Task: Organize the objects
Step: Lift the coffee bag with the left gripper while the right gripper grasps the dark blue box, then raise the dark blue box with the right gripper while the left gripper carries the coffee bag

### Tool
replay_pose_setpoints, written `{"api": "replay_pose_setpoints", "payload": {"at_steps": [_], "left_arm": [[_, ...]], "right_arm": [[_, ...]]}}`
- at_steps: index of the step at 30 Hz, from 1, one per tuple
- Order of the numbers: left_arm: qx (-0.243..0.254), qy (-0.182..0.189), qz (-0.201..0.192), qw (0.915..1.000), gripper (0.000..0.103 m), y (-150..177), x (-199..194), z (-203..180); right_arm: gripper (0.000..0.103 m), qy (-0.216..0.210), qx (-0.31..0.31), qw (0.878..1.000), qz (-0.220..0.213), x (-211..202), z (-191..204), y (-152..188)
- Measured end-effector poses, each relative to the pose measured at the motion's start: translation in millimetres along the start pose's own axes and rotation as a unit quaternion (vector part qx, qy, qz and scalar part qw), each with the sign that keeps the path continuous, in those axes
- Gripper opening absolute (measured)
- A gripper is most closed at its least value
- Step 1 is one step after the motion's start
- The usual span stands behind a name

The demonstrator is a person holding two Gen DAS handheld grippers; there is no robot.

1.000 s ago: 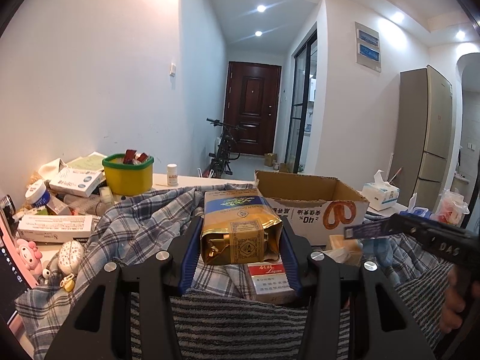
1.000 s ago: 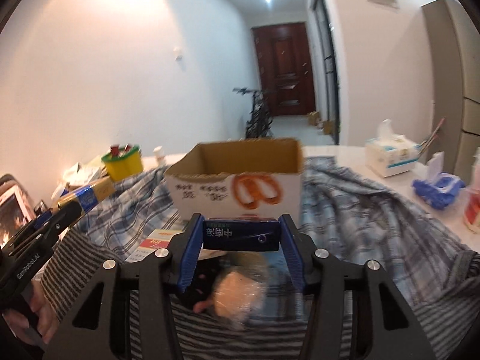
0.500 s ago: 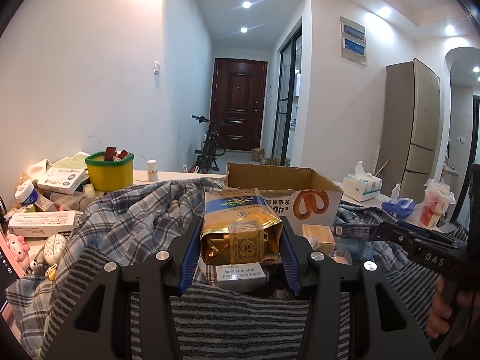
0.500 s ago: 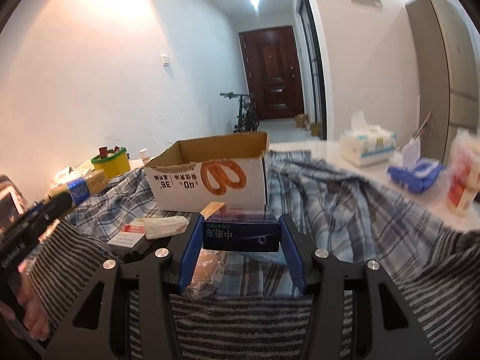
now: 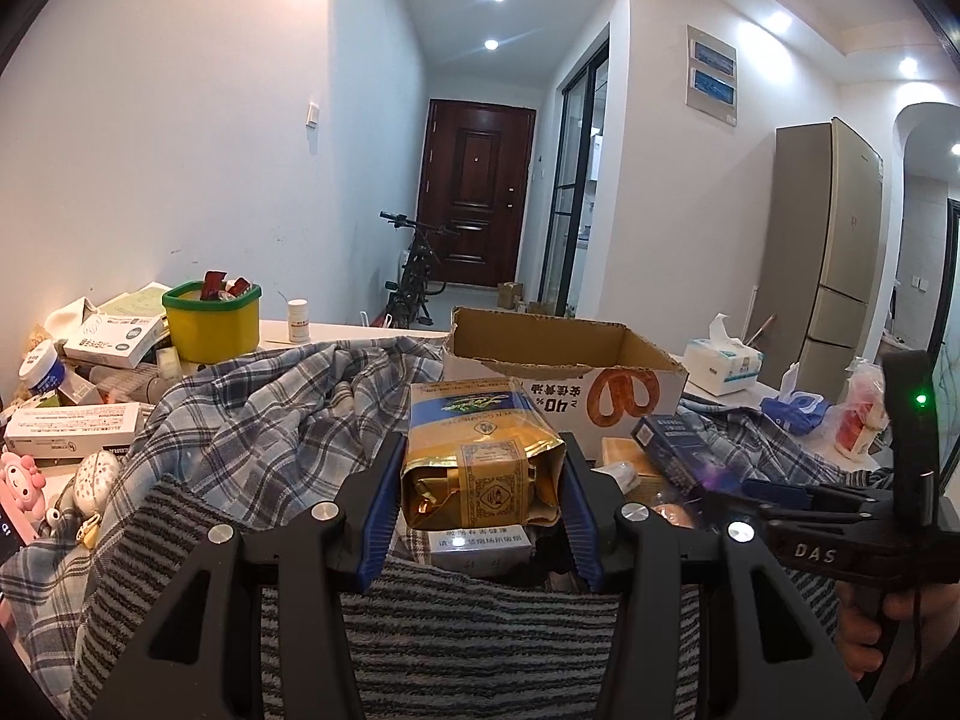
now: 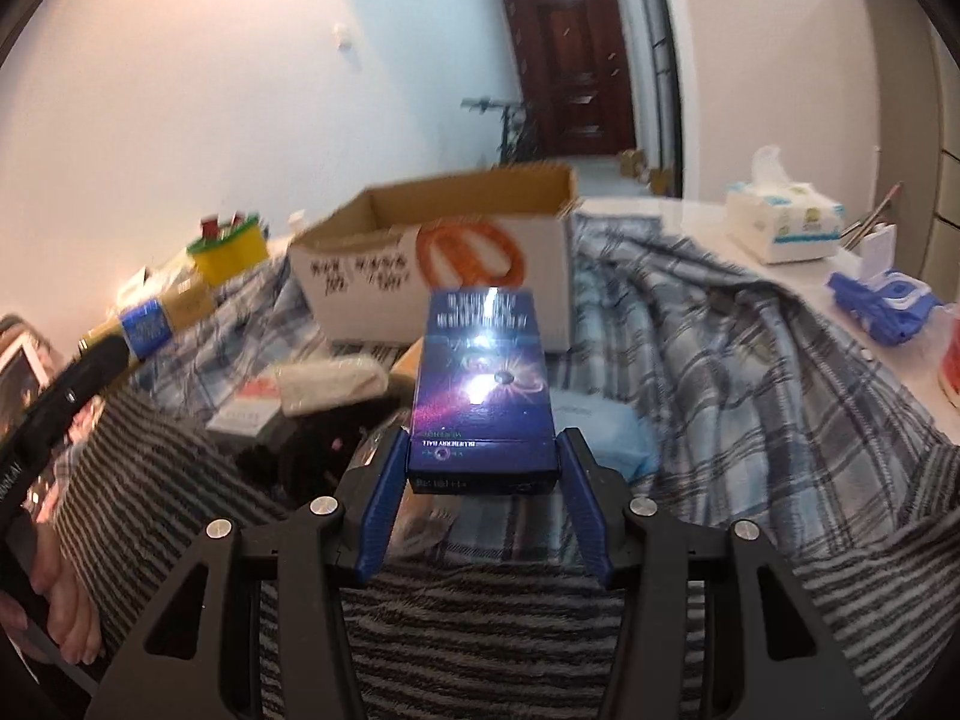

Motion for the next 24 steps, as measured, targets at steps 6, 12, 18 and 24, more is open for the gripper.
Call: {"api": "replay_pose_setpoints", "payload": {"at_steps": [6,12,18,24], "left_arm": [[-0.001,0.002,0.001,1.0,0.051,-1,-1,-1],[0.0,0.004,0.003,1.0,0.051,-1,0,-3],[-0.001,0.005,0.003,1.0,0.051,0,0,-4],[-0.003,0.005,0.004,1.0,0.051,0,1,-6]], "right_arm": [[0.052,-0.003,-0.023,1.0,0.015,5,8,0],[0.063,0.012,-0.015,1.0,0.014,10,6,-8],[0.055,0.006,0.024,0.999,0.025,23,-1,-14],[0.052,0.02,0.024,1.0,0.003,15,-4,-11]]}}
Point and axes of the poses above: each gripper's, at about its wrist camera, not at the fingertips, and x roughly the way its jaws point, z to its left, y to its underside, the point moved 4 cm from there along x, roughly the way its jaws point, and after that the axes turned 5 degrees about y, right-handed, at the moved point
